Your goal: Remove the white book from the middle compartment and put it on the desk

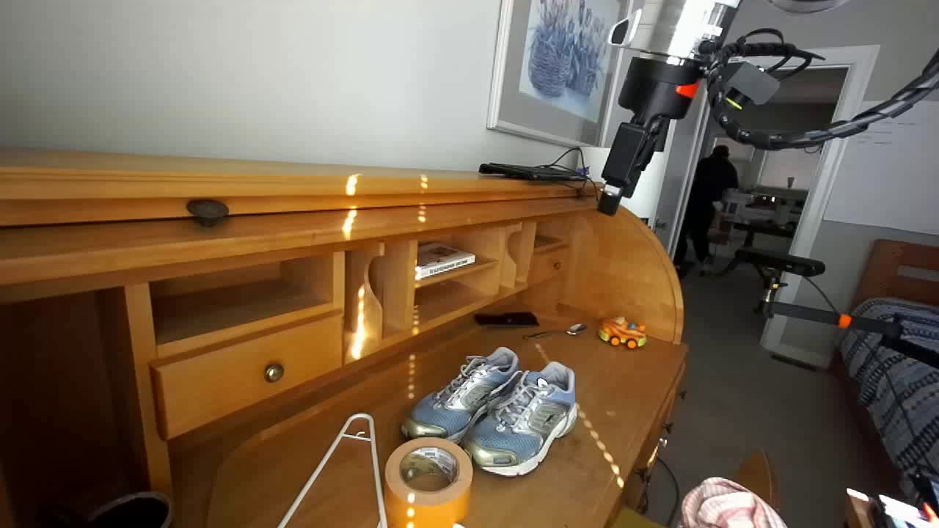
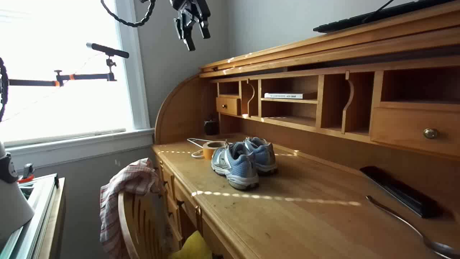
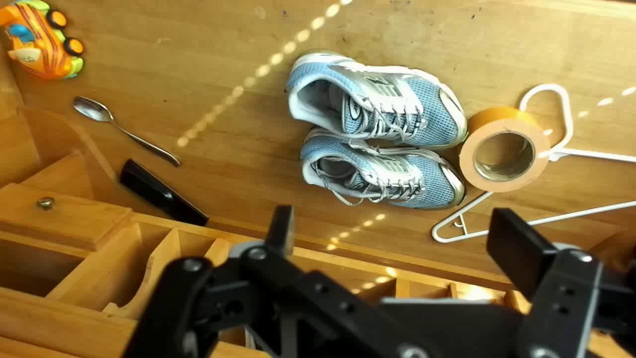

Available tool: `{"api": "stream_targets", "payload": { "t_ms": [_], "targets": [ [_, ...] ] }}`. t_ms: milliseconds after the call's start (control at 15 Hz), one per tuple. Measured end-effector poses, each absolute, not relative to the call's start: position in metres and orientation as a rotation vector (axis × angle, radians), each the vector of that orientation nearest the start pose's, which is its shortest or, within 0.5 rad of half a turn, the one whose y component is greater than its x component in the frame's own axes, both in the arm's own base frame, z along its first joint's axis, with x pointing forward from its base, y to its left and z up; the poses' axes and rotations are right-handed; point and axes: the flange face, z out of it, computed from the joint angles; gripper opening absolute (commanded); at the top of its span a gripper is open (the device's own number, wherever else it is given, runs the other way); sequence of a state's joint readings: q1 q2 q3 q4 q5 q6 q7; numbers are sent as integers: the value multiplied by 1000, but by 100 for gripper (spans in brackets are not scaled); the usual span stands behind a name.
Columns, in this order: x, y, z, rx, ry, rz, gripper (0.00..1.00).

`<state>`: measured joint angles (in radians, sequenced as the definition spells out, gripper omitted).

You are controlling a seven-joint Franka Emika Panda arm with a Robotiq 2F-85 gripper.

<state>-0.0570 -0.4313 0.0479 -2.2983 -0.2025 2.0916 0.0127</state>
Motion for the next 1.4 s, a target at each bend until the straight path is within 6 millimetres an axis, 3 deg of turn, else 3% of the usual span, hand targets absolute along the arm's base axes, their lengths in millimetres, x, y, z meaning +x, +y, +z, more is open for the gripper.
{"api": "stream_targets", "payload": {
  "t_ms": [667, 933, 1400],
  "targets": [
    [444, -12, 538, -3324, -97, -376, 100],
    [452, -13, 540, -3311, -154, -526, 100],
    [473, -26, 494, -3249, -331, -786, 100]
  ]
}}
